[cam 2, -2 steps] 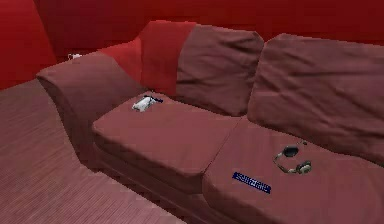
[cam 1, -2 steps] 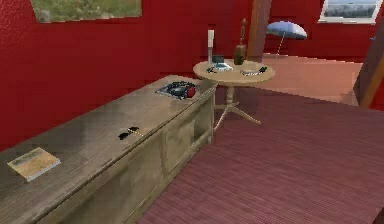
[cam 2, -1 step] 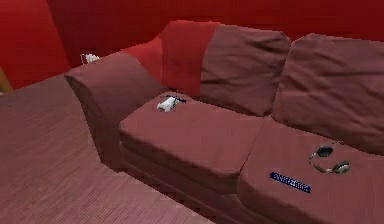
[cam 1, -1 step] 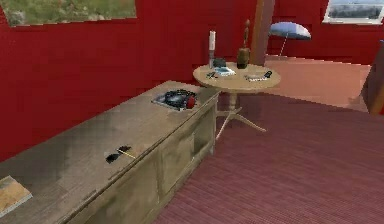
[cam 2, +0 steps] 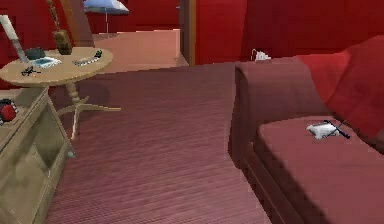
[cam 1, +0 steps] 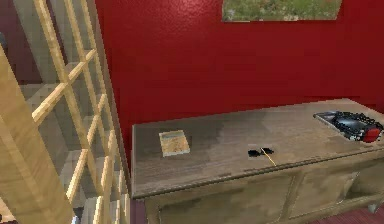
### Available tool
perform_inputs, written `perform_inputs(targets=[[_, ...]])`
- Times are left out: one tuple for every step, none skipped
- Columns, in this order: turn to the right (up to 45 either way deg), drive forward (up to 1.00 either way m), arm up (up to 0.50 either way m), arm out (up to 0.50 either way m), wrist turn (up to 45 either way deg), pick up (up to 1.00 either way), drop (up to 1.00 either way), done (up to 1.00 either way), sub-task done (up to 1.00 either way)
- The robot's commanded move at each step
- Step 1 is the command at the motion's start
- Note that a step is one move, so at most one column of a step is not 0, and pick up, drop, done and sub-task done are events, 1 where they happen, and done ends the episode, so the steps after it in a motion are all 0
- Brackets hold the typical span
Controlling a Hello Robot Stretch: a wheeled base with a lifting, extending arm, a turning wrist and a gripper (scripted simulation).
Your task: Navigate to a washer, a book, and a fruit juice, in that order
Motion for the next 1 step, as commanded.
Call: perform_inputs(targets=[[0.0, 0.0, 0.0, 0.0, 0.0, 0.0, 0.0, 0.0, 1.0]])
